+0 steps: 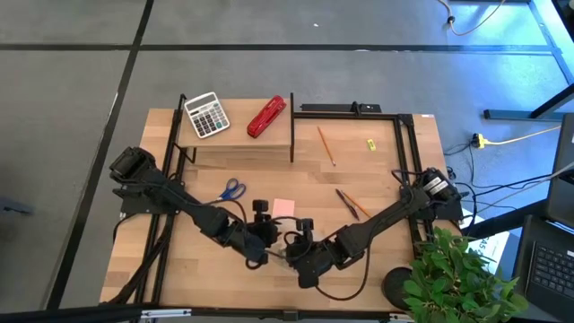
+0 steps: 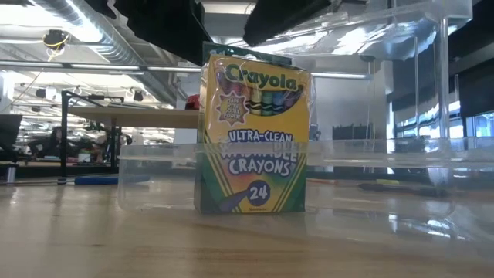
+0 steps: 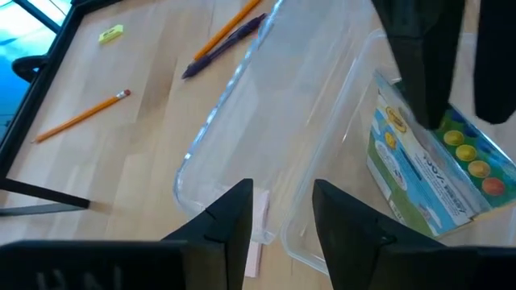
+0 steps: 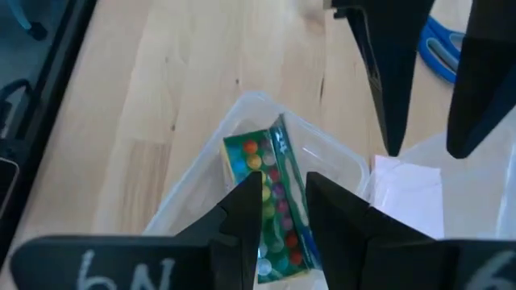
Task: Pack school essentials
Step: Put the crayon box into the transparent supply box
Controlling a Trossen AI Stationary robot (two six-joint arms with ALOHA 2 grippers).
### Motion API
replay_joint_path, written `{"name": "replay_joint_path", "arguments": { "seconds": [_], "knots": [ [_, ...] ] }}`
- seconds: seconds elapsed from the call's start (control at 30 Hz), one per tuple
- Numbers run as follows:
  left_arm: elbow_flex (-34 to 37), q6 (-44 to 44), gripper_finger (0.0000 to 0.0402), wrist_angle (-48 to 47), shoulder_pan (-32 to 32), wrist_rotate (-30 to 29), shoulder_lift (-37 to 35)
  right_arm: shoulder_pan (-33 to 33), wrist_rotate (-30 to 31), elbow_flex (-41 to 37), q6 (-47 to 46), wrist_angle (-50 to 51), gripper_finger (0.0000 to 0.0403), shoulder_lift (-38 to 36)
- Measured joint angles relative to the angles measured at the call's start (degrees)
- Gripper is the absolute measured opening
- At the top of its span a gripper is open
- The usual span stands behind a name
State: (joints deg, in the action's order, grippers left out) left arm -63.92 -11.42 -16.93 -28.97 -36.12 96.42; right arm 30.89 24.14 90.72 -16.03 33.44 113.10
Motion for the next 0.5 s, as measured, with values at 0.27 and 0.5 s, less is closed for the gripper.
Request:
{"name": "replay_joint_path", "arguments": {
  "seconds": [0.27, 0.5],
  "knots": [
    [0.0, -0.1, 0.0124, 0.0, 0.0, 0.0, 0.0, -1.5, -2.7, 0.0, -0.1, 1.4, 0.0101, 0.0],
    [0.0, -0.1, 0.0124, 0.0, 0.0, 0.0, 0.0, -1.9, -4.7, 0.0, 0.0, 2.0, 0.0101, 0.0]
  ]
}}
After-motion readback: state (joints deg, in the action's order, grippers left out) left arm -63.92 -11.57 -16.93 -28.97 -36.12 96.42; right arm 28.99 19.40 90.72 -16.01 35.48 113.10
